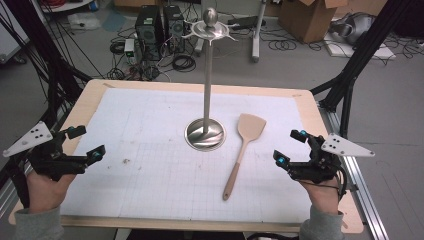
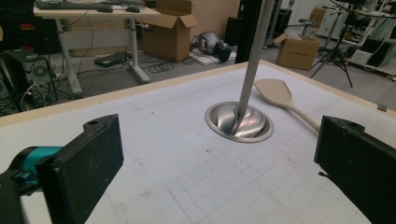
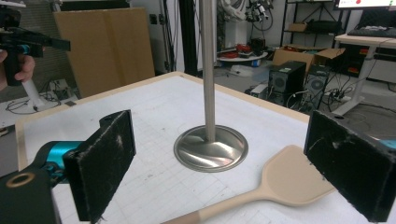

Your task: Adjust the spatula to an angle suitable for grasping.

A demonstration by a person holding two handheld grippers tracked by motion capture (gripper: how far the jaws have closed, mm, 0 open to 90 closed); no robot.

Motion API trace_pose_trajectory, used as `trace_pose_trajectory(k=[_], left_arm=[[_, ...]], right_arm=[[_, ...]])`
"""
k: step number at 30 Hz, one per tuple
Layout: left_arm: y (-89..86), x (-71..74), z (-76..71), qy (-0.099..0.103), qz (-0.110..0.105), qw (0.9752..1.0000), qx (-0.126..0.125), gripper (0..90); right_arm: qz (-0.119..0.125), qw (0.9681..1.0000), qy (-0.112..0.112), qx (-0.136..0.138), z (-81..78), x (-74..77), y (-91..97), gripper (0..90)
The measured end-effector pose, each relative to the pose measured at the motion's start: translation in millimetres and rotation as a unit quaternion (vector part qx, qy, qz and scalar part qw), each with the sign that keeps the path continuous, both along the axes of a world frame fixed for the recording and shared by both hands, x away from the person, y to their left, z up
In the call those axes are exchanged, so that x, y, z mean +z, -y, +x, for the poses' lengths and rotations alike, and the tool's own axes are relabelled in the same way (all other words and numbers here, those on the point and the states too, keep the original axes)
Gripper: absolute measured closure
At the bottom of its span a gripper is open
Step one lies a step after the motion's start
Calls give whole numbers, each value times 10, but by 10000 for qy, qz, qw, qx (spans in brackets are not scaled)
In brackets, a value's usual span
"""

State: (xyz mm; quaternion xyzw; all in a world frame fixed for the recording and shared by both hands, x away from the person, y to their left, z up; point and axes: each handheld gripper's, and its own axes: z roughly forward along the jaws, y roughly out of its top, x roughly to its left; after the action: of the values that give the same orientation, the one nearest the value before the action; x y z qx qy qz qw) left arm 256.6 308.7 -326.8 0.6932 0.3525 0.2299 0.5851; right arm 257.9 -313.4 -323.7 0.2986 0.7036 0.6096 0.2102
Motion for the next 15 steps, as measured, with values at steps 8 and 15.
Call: trace_pose_trajectory(k=[8, 15], left_arm=[[12, -7, 0, -23, -3, 10000, -17, 17], [26, 3, -10, 0, -10, 10000, -45, 17]], right_arm=[[57, 9999, -32, -81, 10, -14, 1, 79], [34, 9999, -44, -105, 30, -26, -44, 79]])
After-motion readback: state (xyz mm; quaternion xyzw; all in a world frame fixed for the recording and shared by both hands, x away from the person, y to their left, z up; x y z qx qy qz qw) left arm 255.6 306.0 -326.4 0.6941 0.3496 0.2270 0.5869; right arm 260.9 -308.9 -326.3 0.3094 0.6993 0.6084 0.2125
